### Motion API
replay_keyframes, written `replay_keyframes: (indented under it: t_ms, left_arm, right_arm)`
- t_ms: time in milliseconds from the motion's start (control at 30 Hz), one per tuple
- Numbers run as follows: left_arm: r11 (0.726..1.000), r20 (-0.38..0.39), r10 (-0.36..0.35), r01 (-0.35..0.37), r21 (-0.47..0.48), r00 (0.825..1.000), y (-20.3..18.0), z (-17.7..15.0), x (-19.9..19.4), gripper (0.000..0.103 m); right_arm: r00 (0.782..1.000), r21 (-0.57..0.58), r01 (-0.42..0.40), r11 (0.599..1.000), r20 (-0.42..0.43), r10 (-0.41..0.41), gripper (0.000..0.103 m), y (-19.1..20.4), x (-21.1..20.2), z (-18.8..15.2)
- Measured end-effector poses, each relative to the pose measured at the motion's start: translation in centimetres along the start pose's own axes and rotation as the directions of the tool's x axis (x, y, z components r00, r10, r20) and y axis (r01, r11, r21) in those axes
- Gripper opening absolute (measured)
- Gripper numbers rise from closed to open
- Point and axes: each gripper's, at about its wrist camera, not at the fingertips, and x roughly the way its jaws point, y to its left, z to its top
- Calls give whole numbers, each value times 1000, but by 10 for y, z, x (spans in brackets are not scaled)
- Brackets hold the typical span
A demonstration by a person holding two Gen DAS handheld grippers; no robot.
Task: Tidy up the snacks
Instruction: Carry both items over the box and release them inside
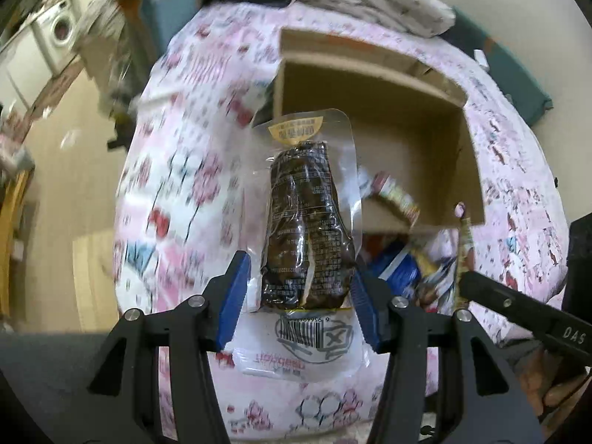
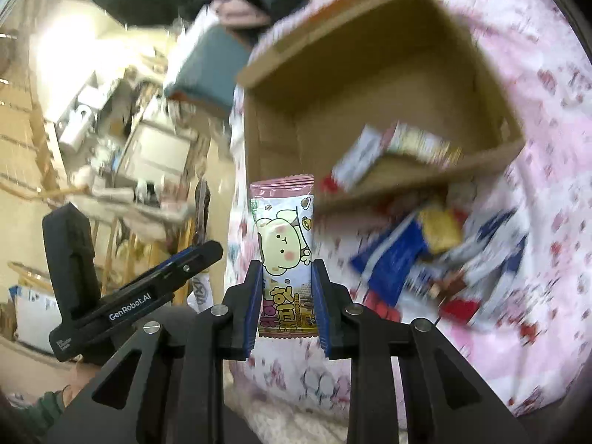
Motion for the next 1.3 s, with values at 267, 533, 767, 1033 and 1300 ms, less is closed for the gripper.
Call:
replay_keyframes:
  t_ms: [267, 533, 767, 1033, 1300]
  left_arm:
    - [998, 67, 4, -8, 55, 998, -29, 52, 5, 49]
    - [997, 77, 6, -12, 73, 997, -42, 81, 28, 49]
    - [998, 83, -5, -1, 70, 997, -46, 94, 54, 49]
    - [999, 132, -25, 18, 49, 991, -37, 94, 85, 49]
    - [995, 142, -40, 26, 100, 989, -38, 96, 102, 50]
  right_arm:
    - [992, -5, 5, 1000, 127, -5, 27, -14, -25, 45]
    - [987, 12, 56, 998, 150, -57, 27, -31, -17, 78]
    - [978, -13, 127, 992, 167, -123, 27, -37, -6, 101]
    - [974, 25, 189, 982, 126, -190, 28, -60, 17, 108]
    - [977, 25, 197, 980, 72, -199, 28, -64, 31, 104]
